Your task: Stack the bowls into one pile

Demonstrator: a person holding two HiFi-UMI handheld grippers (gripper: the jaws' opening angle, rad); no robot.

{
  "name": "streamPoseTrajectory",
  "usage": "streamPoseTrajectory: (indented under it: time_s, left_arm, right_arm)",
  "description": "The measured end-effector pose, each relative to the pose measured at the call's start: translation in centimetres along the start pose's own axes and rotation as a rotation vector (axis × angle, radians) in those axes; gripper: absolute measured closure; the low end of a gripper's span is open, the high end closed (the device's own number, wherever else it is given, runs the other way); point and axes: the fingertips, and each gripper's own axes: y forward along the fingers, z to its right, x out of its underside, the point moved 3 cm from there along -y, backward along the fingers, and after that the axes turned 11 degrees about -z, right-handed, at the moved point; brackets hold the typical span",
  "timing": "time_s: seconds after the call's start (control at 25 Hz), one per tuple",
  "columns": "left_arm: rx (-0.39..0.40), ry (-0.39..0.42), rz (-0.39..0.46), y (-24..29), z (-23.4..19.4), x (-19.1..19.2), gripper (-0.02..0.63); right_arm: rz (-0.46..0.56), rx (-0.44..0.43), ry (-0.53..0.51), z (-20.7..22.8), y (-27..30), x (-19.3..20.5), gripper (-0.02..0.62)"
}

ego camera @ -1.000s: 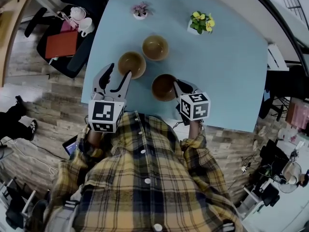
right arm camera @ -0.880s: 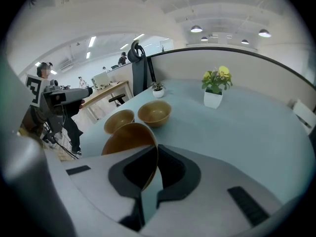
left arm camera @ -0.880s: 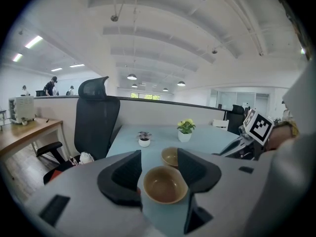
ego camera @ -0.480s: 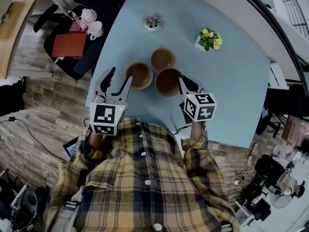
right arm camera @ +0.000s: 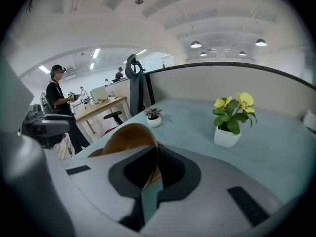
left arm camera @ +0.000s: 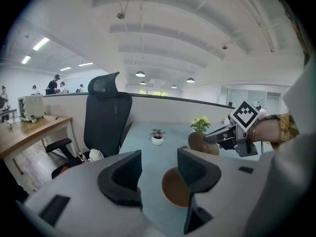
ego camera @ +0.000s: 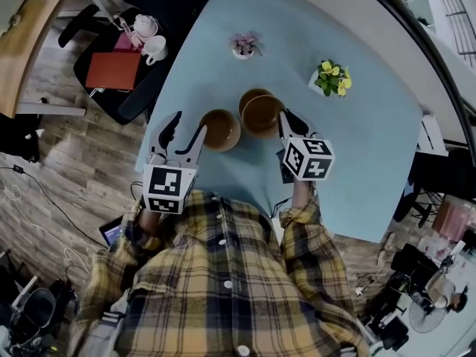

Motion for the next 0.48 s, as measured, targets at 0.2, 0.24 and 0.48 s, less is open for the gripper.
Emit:
streamPoseTrajectory:
  time_s: [0.2,0.24,0.48]
  left_arm:
    - [-0.004,0.002,-0.021,0.7,-0.2,0.0,0.391]
    - [-0.004,0.003,-0.025,0.9,-0.3,0.0,0.391]
    - [-0.006,0.010,-0.040,1.4,-0.3,-0.1,0.391]
  right_arm:
    - [0.007,-0.012,0.059,0.7,1.5,0.2,0.578]
    - [0.013,-0.011,0.062,0.8,1.7,0.2,0.577]
    - [0.022,0.000,0.035,0.7,3.3,0.3,0.575]
